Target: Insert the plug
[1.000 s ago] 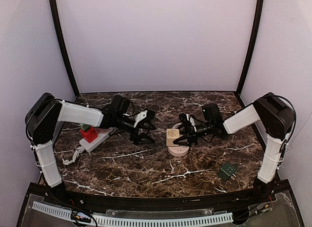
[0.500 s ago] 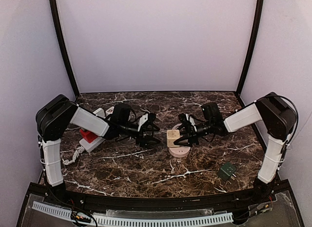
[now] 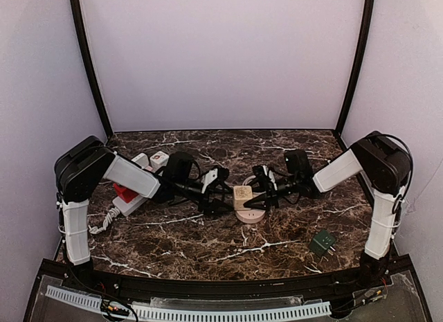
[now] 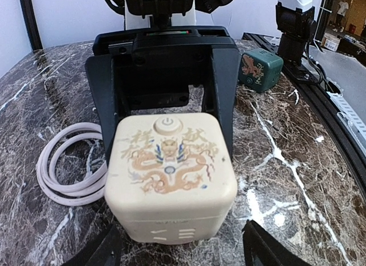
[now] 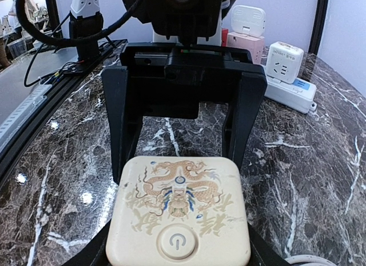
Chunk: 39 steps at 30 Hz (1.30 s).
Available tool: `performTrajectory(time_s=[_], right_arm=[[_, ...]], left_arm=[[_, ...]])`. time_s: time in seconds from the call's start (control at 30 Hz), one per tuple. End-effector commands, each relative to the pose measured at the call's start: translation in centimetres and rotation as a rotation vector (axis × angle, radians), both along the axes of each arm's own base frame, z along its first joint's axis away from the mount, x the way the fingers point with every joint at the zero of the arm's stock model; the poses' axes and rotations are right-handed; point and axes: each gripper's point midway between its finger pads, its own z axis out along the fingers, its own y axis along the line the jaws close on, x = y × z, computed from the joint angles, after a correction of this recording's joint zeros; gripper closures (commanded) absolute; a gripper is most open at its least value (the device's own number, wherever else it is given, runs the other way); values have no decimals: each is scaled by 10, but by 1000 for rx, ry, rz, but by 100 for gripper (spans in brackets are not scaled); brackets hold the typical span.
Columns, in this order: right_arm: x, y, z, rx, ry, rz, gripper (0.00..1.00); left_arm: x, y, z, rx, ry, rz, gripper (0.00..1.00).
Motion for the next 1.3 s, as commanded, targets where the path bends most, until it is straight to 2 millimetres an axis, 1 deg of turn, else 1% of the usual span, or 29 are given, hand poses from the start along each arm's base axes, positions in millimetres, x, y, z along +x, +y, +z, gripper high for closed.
performTrajectory(time_s=[0.0,0.07,0.13,0.23,0.33,0.37,0.4,0.43,0.47,0.5,0.53,0.57,0.6,0.67,0.7,0.73,0.77,0.8,0.87,1.0,1.07,1.1,1.13,1.17,1.2,1.23,1.27], right_arm=[[-14,-14,-86,-280,152,-115,100],[-19,-11,-86,-292,172,-105,100],[-26,-11,-88,-281,180,-98,100],[-22,-7,-97,-305,202,-98,100],[-17,-3,-102,-314,196,-101,100],[-15,-3,-105,-325,200,-103,100],[-13,-3,-108,-337,205,-107,100],[-13,-3,-111,-353,205,-107,100],[-14,-1,-112,-360,197,-102,100],[-15,1,-110,-359,186,-97,100],[-15,3,-106,-351,175,-91,100],[-14,6,-99,-335,170,-88,100],[-11,9,-87,-311,163,-91,96],[-5,15,-65,-275,156,-97,74],[0,19,-51,-255,144,-98,59],[3,22,-38,-243,143,-104,38],[7,24,-25,-231,143,-110,8],[10,25,-12,-218,142,-121,2],[16,23,13,-194,140,-154,1],[21,5,55,-173,193,-243,1],[27,-10,67,-219,238,-348,1],[33,-21,69,-269,267,-444,1],[43,-36,69,-337,286,-575,1],[49,-57,63,-428,330,-711,2],[49,-77,59,-517,374,-824,3],[44,-95,57,-603,426,-916,4],[36,-112,54,-684,485,-995,4]], left_arm=[[0,0,2,15,-27,13,28],[2,0,4,14,-36,17,28],[2,0,5,15,-33,11,30],[1,2,3,26,-23,5,37],[0,5,0,43,-21,2,44],[-1,5,-1,46,-18,3,49],[-1,5,-1,50,-12,4,51],[-1,5,-2,54,-10,5,56],[-2,6,-5,62,-4,5,64],[-3,7,-8,71,-6,0,69],[-3,8,-11,82,-5,1,79],[-6,11,-17,102,-5,-10,83],[-7,12,-21,115,-5,-10,89],[-10,18,-30,155,-3,-14,97],[-12,21,-33,174,8,-13,98],[-10,22,-33,185,4,1,99],[-10,23,-33,194,13,10,99],[-7,23,-29,197,5,23,99],[-6,25,-25,203,0,34,99],[-8,30,-20,210,-11,42,99],[-7,31,-20,219,-13,49,99],[-6,33,-20,226,-14,55,99],[-6,34,-21,230,-8,63,99],[-5,36,-24,241,-3,75,99],[-4,38,-26,247,9,89,97],[-2,40,-28,254,6,104,78],[-2,42,-30,253,3,109,64]])
